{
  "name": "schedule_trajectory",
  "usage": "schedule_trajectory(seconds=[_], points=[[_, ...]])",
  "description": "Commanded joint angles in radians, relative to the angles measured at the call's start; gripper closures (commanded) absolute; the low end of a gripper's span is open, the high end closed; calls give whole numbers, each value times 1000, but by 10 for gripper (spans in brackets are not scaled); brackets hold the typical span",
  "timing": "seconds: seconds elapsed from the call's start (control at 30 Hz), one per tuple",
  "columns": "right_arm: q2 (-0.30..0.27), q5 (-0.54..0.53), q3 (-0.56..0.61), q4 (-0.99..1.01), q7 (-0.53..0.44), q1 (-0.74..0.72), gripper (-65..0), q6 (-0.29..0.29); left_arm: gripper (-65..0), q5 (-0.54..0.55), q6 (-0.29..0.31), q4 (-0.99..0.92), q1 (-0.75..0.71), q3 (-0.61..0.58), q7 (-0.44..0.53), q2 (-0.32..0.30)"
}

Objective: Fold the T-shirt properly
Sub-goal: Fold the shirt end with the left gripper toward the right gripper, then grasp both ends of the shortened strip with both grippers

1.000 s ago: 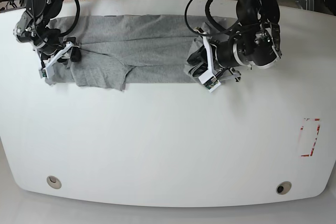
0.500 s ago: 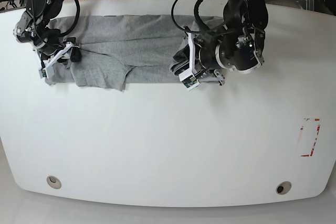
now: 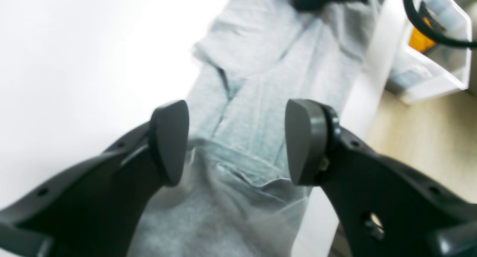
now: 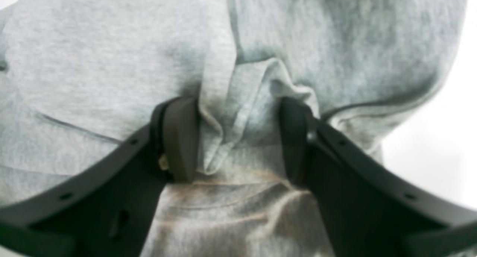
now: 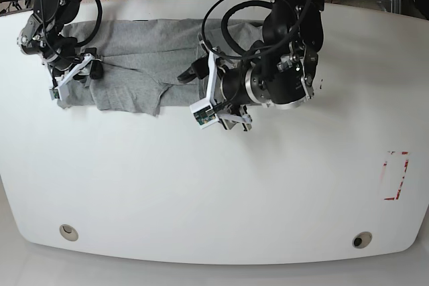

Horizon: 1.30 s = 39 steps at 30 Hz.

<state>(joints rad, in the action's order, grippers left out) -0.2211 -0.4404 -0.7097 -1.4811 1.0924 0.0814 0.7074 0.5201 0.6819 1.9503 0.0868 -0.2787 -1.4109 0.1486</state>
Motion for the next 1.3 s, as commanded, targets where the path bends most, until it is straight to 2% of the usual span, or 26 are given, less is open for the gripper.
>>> schedule_trajectory(seconds=[0.0,0.2,0.27,0.43,0.6,0.8,0.93,0.97,1.07,1.1,1.17,1.27], points=[[-5,36,-1,-2,42,4,-336,-9,-379,-1,2,41,3,32,15,8],[-5,36,-1,-2,41,-1,-336,-9,-375,-8,2,42,-66,155,15,-114],[-5,36,-1,-2,41,-9,-336,-9,-342,-10,2,41,-88,186,15,-149],[-5,36,-1,-36,45,-10,-336,-9,-204,-13,2,37,-135,227,15,-218],[-4,-7,-1,-120,78,-10,-336,-9,-156,-15,2,34,-186,227,49,-257],[-13,-130,-5,-189,154,-21,-339,-9,-157,-16,9,-68,-215,229,135,-269],[-14,-185,-78,-215,219,-41,-350,-9,-157,-30,12,-124,-227,229,170,-269],[-14,-196,-97,-217,231,-42,-368,-9,-157,-39,12,-131,-229,227,180,-269],[-19,-212,-166,-217,276,-70,-507,-9,-157,-93,14,-147,-246,223,204,-266],[-33,-212,-190,-214,297,-78,-577,-9,-157,-105,14,-148,-247,223,212,-266],[-54,-219,-227,-209,304,-82,-650,-9,-157,-110,14,-150,-249,223,218,-266],[-71,-219,-261,-209,304,-82,-650,-9,-157,-108,14,-151,-249,223,219,-269]])
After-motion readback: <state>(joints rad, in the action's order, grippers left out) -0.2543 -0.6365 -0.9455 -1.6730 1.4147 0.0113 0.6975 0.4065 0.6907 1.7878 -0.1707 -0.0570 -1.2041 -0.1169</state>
